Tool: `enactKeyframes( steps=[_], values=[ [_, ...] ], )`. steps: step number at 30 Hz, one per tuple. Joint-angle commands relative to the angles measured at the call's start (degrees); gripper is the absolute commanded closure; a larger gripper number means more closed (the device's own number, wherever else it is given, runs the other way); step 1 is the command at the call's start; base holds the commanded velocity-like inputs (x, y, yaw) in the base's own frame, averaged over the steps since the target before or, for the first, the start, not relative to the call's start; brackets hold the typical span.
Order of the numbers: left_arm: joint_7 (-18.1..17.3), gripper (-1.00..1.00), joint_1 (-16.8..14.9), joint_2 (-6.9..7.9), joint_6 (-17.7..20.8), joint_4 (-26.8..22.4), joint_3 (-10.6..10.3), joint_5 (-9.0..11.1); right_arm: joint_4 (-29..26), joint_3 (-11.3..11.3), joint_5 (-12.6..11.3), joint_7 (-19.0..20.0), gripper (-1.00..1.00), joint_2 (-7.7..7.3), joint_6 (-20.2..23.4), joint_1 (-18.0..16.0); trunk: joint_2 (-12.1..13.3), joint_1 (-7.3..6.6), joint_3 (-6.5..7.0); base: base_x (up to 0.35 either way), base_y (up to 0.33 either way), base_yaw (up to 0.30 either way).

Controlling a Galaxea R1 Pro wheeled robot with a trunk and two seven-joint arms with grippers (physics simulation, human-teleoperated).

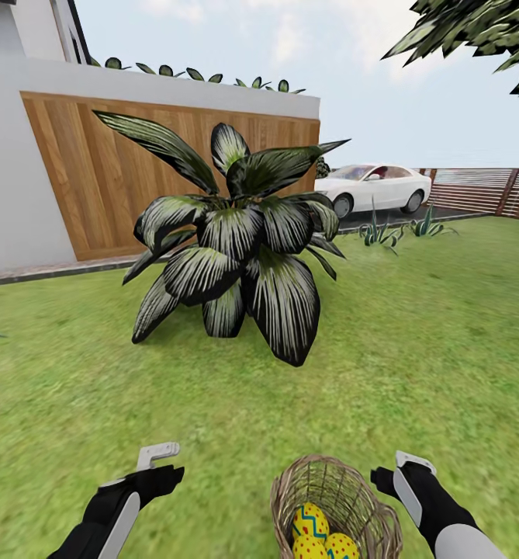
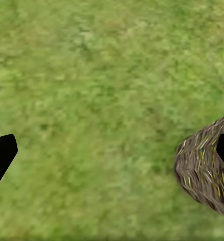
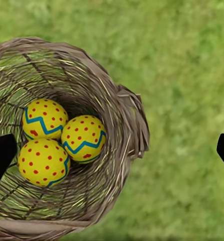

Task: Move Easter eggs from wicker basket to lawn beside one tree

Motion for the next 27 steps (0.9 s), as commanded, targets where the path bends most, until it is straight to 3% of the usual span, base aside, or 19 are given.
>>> enactKeyframes(
  steps=[1,27],
  values=[
    [0.54,-1.0,-0.03,0.05,0.18,-0.07,-0.17,0.59,-0.09,0.01,-0.62,-0.38,-1.0,-0.06,0.19,-0.02,-0.45,0.23,-0.25,0.0,0.0,0.0],
    [0.59,-1.0,-0.03,0.02,0.17,0.2,-0.17,0.53,0.12,-0.9,-0.75,-0.67,-1.0,-0.73,-0.09,-0.02,-10.88,5.94,-4.92,0.0,0.0,0.0]
  ],
)
